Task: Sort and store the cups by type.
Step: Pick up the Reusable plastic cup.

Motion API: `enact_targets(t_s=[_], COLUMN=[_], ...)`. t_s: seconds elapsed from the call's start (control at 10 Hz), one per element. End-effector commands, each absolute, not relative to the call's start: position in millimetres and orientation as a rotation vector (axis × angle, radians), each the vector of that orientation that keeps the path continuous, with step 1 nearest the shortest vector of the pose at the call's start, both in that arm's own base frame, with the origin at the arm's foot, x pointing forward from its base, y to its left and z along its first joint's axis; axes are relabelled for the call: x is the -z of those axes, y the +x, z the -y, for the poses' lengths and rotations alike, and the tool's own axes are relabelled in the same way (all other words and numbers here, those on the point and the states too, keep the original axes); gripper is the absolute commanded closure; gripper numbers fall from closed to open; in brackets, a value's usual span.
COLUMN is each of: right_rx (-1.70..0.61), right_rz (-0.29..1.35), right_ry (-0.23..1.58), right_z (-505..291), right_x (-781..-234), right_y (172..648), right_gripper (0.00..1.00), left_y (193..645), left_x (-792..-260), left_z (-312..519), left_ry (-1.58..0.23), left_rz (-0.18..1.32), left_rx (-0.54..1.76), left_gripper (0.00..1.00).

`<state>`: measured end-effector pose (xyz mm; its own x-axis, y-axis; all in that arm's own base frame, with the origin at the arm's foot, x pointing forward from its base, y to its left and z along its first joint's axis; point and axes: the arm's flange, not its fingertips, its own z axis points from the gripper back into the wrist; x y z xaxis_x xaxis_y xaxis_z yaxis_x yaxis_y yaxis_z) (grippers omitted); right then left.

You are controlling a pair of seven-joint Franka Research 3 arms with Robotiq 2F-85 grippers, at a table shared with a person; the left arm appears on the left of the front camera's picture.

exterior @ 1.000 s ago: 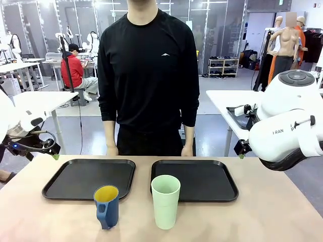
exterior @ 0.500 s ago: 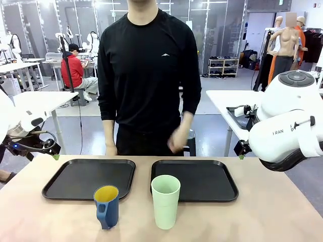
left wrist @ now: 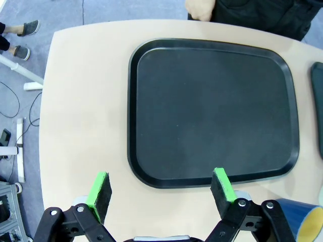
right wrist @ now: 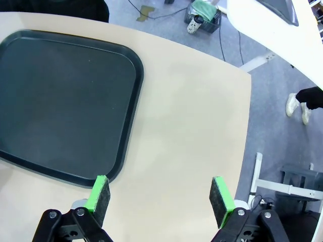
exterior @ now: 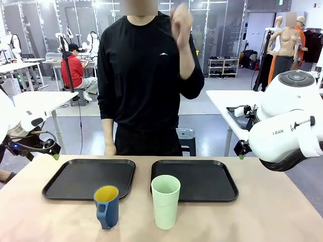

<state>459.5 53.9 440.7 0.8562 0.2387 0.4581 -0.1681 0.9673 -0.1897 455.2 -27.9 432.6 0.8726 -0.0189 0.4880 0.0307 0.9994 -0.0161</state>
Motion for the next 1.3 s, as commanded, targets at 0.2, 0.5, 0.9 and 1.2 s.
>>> enact_targets(t_s=[0.2, 0.5, 0.9, 1.2], right_rx=[-0.216, -0.216, -0.216, -0.216], right_rz=[0.502, 0.502, 0.502, 0.502], right_ry=[-0.138, -0.138, -0.138, -0.138], right_z=[-54.6, -54.6, -54.6, -54.6], right_x=[-440.3, -440.3, -440.3, -440.3], right_y=[460.8, 460.8, 460.8, 460.8], right_gripper=[0.00, 0.00, 0.00, 0.00], left_y=[455.5, 455.5, 455.5, 455.5], left_x=[-432.4, -432.4, -432.4, -432.4], left_z=[27.5, 27.5, 27.5, 27.5], left_ry=[-0.024, -0.024, -0.024, -0.024], left_rz=[0.510, 0.510, 0.510, 0.510], left_rx=[0.025, 0.025, 0.025, 0.025], left_gripper=[0.00, 0.00, 0.00, 0.00])
